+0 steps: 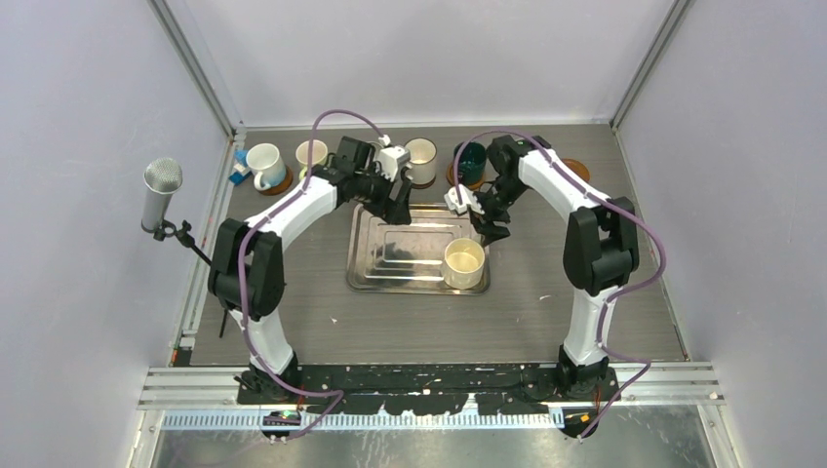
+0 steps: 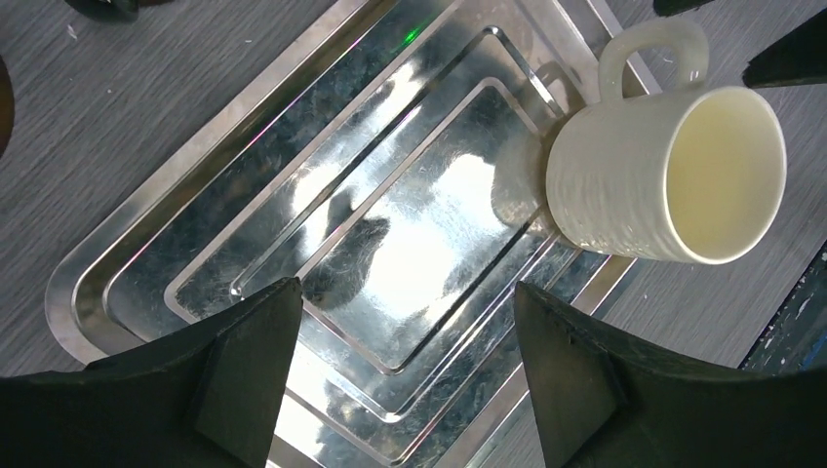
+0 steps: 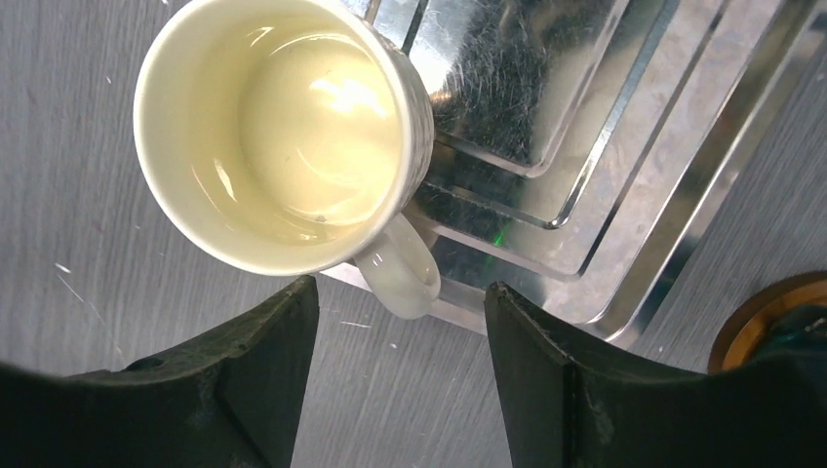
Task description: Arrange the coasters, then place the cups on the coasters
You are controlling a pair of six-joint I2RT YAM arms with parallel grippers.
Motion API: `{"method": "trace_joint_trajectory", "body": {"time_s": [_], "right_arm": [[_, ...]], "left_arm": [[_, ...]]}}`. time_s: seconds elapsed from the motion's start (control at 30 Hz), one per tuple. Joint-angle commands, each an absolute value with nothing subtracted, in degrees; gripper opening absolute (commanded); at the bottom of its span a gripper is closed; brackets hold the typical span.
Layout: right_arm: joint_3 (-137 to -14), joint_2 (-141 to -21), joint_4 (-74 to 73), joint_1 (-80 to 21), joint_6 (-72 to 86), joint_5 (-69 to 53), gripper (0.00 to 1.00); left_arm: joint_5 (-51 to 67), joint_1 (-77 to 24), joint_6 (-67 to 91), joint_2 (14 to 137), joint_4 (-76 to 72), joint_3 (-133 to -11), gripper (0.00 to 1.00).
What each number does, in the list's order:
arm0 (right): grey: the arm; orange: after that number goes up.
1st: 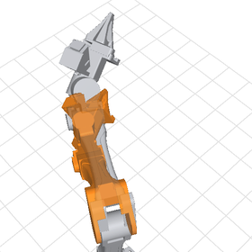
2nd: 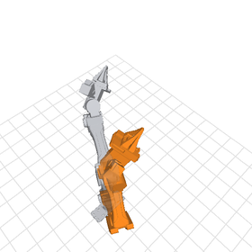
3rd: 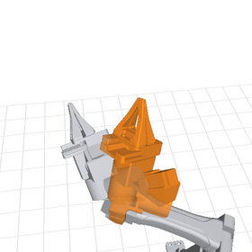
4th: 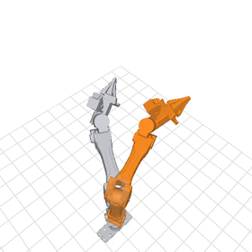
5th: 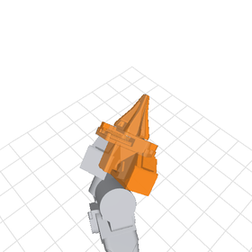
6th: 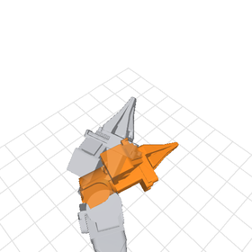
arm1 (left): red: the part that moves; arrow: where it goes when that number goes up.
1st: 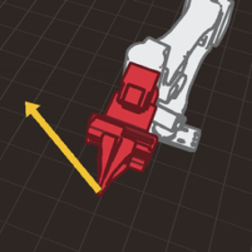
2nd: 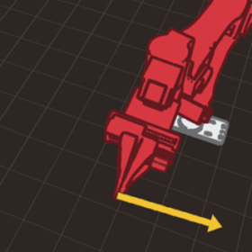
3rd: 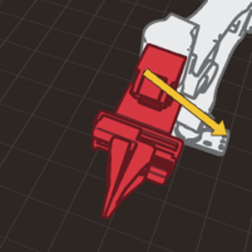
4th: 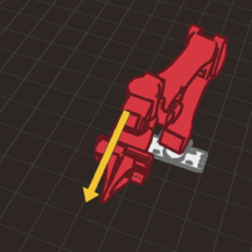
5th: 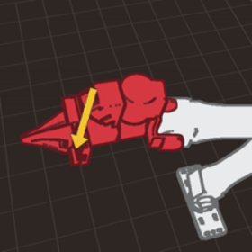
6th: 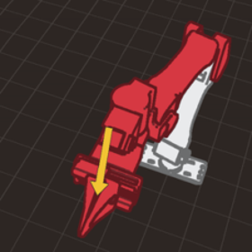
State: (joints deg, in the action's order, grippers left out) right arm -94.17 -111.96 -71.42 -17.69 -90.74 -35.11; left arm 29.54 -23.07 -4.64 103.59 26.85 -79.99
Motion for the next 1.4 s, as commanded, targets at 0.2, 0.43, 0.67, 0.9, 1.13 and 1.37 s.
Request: {"method": "trace_joint_trajectory", "body": {"time_s": [0.2, 0.43, 0.67, 0.9, 1.13, 1.37], "right_arm": [[-94.8, -115.3, -74.8, -19.5, -109.7, -30.7, 0.65], [-94.9, -116.8, -74.8, -20.4, -112.6, -31.2, 0.59], [-91.3, -115.8, -70.3, -20.8, -113.3, -30.7, 0.45], [-88.6, -115.2, -65.7, -21.3, -111.9, -29.5, 0.4], [-87.8, -113.1, -63.1, -21.3, -108.7, -30.9, 0.19], [-88.0, -109.6, -62.1, -21.0, -103.6, -35.3, 0.0]], "left_arm": [[28.6, -22.6, -5.0, 98.1, 26.9, -79.0, 0.82], [28.0, -22.2, -5.1, 98.1, 26.8, -78.4, 0.82], [27.2, -21.9, -5.2, 99.3, 26.7, -79.3, 0.82], [27.1, -21.6, -5.2, 100.3, 26.8, -80.3, 0.82], [26.9, -20.9, -5.4, 101.0, 26.9, -80.7, 0.82], [27.5, -20.4, -6.2, 101.3, 26.8, -81.1, 0.82]]}}
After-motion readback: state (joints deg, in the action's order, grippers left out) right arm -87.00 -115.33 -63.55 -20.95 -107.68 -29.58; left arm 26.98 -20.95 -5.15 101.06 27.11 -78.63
